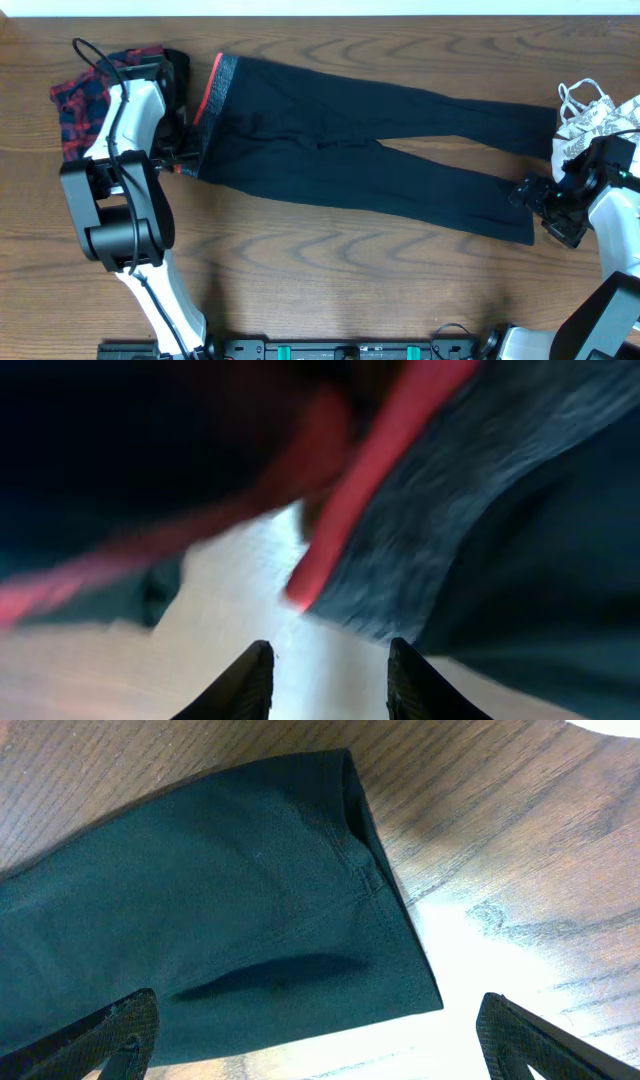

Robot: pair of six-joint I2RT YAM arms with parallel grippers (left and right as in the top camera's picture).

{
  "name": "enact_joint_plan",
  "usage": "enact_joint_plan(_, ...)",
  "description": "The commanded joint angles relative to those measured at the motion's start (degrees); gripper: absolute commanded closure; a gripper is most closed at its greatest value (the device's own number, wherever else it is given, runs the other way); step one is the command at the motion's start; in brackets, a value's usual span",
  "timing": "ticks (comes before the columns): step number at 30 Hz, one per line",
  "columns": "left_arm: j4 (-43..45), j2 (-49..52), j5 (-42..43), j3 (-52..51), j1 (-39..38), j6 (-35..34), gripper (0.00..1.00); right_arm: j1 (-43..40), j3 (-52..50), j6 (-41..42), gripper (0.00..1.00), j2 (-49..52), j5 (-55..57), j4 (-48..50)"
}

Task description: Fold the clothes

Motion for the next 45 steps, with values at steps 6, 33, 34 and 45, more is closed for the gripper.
enact_joint_plan(6,1.8,0.4,6.9,-0.4,2.0,11.9,0.62,-0.3,-0.3,0.2,0.01,0.2,0.4,0.5)
enact_joint_plan(33,9.0,1.2,14.6,-9.4,5.2,13.5,0.54,-0.3,-0.3,0.2,0.01,0.2,0.3,0.4)
enact_joint_plan(34,9.0,1.2,14.6,-9.4,5.2,12.9,0.54,-0.3,-0.3,0.2,0.01,0.2,0.3,0.4)
enact_joint_plan(45,8.1,1.2,11.0,-9.4,5.5,12.5,0.54,-0.3,-0.3,-0.2,0.01,0.2,0.3,0.3)
